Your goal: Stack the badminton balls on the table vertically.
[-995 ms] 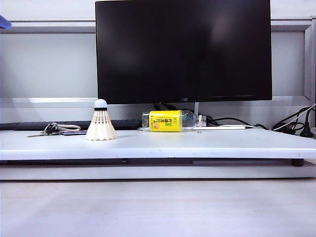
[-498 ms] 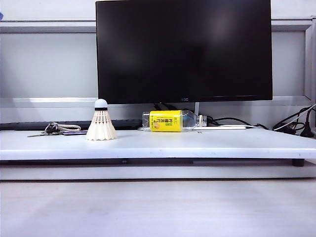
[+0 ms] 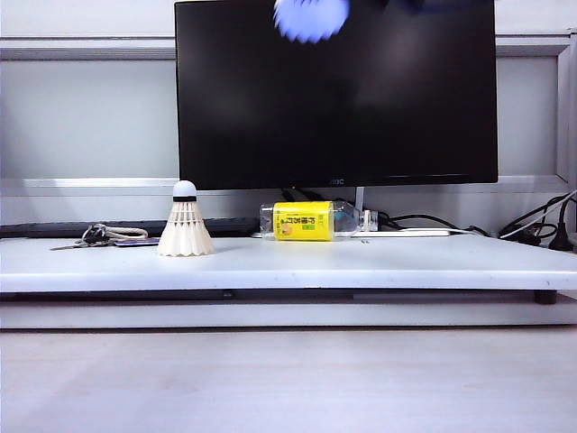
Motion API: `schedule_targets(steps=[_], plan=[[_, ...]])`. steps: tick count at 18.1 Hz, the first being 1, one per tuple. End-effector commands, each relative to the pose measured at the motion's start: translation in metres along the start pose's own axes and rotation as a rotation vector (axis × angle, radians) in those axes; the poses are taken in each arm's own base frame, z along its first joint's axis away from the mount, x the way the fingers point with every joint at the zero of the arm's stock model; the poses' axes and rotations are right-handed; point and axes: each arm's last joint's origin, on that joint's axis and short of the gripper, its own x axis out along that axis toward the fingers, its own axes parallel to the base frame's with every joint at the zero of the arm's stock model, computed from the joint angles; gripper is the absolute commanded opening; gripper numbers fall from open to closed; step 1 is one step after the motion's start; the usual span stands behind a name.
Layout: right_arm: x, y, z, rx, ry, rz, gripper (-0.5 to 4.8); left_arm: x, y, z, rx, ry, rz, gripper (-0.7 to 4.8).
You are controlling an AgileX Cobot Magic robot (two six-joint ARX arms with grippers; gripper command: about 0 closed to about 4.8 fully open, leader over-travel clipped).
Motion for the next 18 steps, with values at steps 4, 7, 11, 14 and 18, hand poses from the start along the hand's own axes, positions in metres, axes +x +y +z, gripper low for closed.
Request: schedule_targets(steps=[4, 7, 11, 14, 18], plan=[[0.051, -0.006, -0.015, -0.019, -0.003, 0.081, 1.35, -0.001, 0.001, -0.002, -0.004, 0.012, 0.055, 3.36], [0.07, -0.009, -0.034, -0.015, 0.03, 0.112, 1.35, -0.002, 0.001, -0.004, 0.005, 0.026, 0.067, 3.36], [0.085, -0.019, -0.059, 0.004, 0.056, 0.12, 1.34, -0.003, 0.001, -0.005, 0.007, 0.028, 0.075, 3.36], [0.098, -0.027, -0.072, 0.011, 0.069, 0.121, 1.34, -0.003, 0.001, -0.005, 0.009, 0.028, 0.078, 3.36], [0.117, -0.034, -0.085, 0.012, 0.066, 0.136, 1.34, -0.003, 0.002, -0.005, 0.011, 0.028, 0.094, 3.36]])
